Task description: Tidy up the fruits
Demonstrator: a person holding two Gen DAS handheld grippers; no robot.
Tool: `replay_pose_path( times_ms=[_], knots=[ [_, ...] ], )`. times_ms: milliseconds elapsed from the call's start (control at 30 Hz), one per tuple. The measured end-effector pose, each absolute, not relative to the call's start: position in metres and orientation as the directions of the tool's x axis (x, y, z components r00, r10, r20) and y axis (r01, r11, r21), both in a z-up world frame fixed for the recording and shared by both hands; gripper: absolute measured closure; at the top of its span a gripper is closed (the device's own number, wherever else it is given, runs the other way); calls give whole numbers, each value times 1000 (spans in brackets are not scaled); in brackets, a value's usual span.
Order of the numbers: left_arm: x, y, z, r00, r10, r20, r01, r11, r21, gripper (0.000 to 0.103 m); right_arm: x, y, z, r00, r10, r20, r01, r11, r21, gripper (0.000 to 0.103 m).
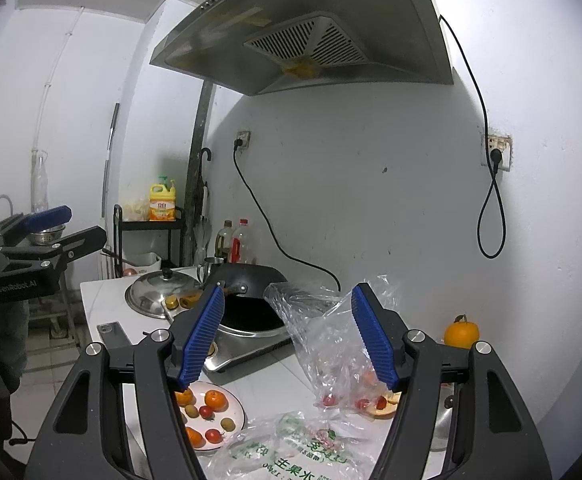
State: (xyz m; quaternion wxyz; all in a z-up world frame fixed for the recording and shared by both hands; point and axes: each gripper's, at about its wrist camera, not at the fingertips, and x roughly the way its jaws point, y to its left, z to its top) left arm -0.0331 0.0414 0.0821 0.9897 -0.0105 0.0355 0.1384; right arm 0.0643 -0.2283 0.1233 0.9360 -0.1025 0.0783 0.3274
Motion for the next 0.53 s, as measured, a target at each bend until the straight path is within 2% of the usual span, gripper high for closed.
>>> replay_pose_path(
  times_ms=[533],
  knots=[
    [-14,34,77,961,267,-73,-266,964,27,9,74,-232,119,771,592,-233,-628,768,-125,33]
  ],
)
